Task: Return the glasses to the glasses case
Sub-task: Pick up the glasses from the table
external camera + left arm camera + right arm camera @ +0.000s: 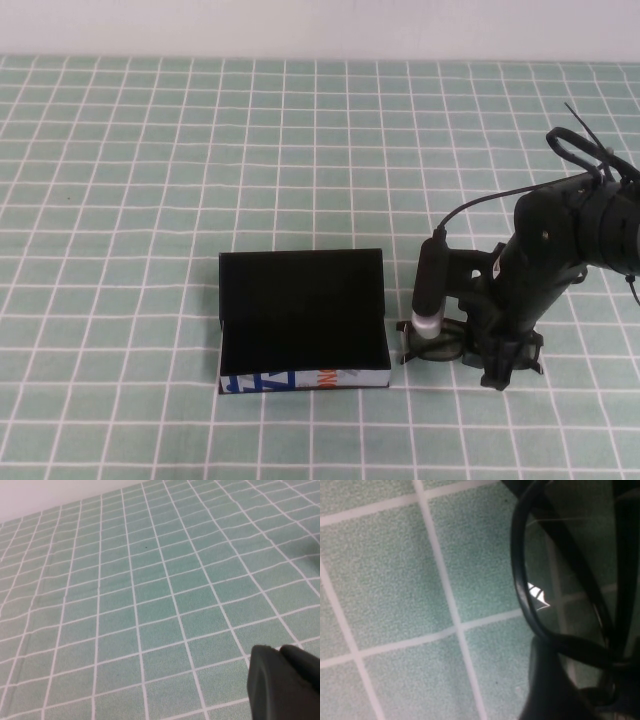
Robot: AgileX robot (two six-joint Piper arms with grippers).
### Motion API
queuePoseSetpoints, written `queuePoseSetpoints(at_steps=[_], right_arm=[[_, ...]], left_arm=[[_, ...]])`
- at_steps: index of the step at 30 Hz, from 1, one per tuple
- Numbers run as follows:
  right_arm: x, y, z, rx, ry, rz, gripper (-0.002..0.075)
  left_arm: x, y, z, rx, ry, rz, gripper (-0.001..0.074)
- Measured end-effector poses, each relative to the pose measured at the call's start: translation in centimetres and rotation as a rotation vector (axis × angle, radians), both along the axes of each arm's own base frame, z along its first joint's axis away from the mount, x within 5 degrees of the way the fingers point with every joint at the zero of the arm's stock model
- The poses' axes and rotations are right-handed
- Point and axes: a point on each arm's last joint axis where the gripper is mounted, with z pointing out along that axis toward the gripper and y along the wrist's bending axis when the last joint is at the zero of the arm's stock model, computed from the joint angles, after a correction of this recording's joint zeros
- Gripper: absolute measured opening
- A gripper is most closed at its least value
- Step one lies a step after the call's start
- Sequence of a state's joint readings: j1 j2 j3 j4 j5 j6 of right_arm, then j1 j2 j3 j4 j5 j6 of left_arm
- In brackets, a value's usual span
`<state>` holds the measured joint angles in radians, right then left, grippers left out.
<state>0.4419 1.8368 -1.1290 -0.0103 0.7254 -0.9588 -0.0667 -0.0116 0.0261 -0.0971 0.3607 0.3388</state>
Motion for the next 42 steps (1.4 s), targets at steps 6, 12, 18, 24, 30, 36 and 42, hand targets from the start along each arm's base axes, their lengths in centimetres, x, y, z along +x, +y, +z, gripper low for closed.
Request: queuePoseSetpoints(at_steps=[6,12,18,24,30,36,42], right_arm=[[-0.1,0.0,0.0,-0.005,0.011,0.001,0.0294],[-0.5,-0.2,0.3,-0.022,0.041,0.006,0.0293],[-0.7,-0.3,2.4,-0.007,0.002,0.01,0.0289],[-0.8,-0.4,4.7,0.006,-0.023,0.012,0.0288],[-0.9,-0.4,5.5,0.009,-0.017,-0.002,0.0288],[-0.9,-0.4,5.5,0.018,-0.017,-0.038,0.034],[-0.6,-0.3,4.5,0.017,0.006,-0.08,0.0493]], left_arm=[[0.0,0.0,0.0,0.0,0.0,0.0,-0.0002],[0.0,0.0,0.0,0.0,0.0,0.0,-0.0002],[0.0,0.0,0.0,0.0,0.0,0.0,-0.0002],[0.0,0.0,0.0,0.0,0.0,0.0,-0.0002],[0.0,0.0,0.0,0.0,0.0,0.0,-0.0002],[0.0,0.0,0.0,0.0,0.0,0.0,-0.0002],[0.0,0.0,0.0,0.0,0.0,0.0,-0.0002]])
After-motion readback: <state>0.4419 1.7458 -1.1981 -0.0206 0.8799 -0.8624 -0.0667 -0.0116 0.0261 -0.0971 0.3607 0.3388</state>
